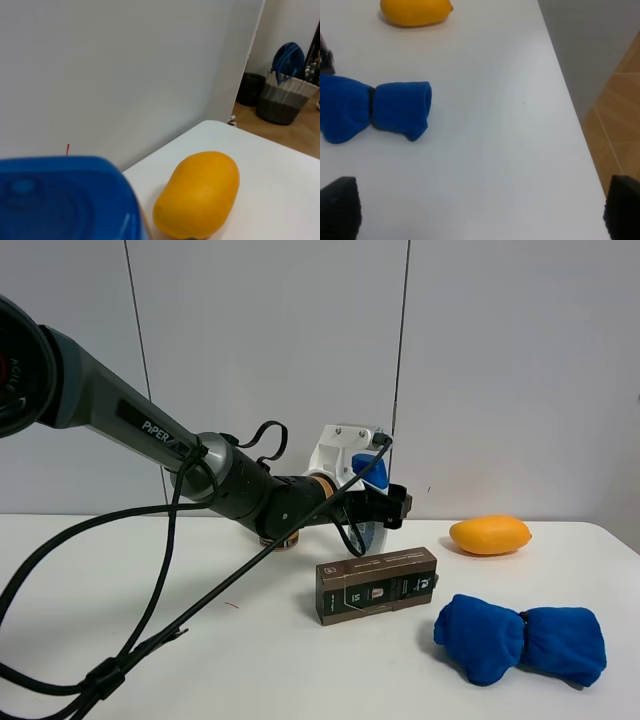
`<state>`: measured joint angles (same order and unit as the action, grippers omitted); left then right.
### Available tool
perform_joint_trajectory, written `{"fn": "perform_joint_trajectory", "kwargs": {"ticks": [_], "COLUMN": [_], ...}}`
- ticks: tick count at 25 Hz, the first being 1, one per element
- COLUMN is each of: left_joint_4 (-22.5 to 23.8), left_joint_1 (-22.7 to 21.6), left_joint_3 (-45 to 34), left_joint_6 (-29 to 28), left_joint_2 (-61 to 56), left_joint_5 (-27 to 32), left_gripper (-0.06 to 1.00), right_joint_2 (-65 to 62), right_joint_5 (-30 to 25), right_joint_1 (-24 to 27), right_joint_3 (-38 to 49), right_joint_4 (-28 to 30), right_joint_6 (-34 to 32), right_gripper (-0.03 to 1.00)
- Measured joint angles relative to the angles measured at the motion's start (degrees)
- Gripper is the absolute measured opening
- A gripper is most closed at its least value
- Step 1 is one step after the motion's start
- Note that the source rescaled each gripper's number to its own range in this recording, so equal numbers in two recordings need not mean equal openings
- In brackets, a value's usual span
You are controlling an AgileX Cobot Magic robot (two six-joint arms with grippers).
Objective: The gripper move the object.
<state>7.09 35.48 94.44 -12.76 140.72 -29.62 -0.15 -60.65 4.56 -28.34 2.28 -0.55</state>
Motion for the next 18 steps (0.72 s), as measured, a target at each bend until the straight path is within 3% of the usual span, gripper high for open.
{"fn": "perform_joint_trajectory", "kwargs": {"ticks": [4,18], "left_joint_4": [0.0,2.4], "left_joint_1": [0.0,0.4], "left_joint_3": [0.0,-0.1], "left_joint_6": [0.0,1.6], "left_joint_2": [-1.2,-19.7], "left_joint_5": [1.4,15.5], "left_gripper": [0.99,0.99], "right_joint_2": [0.0,0.0], "right_joint_5": [0.0,0.0], "right_joint_1": [0.0,0.0], "right_joint_3": [0.0,0.0], "right_joint_4": [0.0,0.0], "right_joint_6": [0.0,0.0], "right_gripper": [1.00,1.00]}}
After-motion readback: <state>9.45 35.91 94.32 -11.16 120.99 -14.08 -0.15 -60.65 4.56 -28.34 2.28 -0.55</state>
